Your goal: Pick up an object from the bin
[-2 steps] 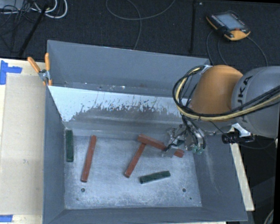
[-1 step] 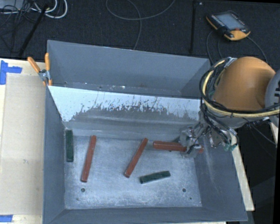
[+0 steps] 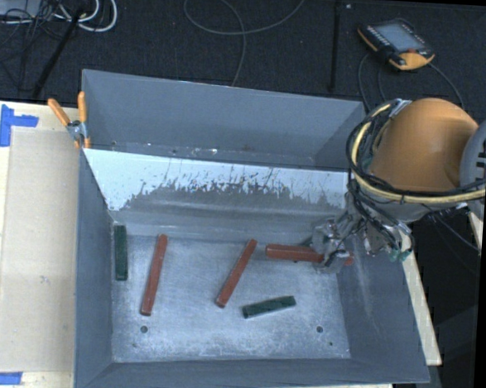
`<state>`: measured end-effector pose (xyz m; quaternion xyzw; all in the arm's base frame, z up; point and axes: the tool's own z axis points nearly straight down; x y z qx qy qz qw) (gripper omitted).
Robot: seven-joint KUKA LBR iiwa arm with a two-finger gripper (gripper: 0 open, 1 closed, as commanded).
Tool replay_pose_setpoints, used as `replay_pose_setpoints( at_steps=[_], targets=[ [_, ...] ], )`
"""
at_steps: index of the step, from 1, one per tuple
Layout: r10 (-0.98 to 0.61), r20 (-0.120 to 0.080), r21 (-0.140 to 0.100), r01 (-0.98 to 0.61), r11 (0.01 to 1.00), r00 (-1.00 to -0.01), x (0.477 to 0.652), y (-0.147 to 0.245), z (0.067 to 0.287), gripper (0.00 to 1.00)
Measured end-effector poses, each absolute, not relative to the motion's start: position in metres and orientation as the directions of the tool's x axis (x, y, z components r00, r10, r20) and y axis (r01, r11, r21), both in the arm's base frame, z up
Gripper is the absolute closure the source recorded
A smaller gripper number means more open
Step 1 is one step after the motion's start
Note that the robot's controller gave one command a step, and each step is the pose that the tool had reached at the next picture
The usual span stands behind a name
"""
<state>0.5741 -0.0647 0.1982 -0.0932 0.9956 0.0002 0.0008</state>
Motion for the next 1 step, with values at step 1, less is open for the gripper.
replay_pose_setpoints(
  at_steps=[1],
  targets=[
    [-0.294,0.006,0.004,-0.294,0.956,-0.956,0.5666,-0.0656,0.2148,1.0]
  ],
)
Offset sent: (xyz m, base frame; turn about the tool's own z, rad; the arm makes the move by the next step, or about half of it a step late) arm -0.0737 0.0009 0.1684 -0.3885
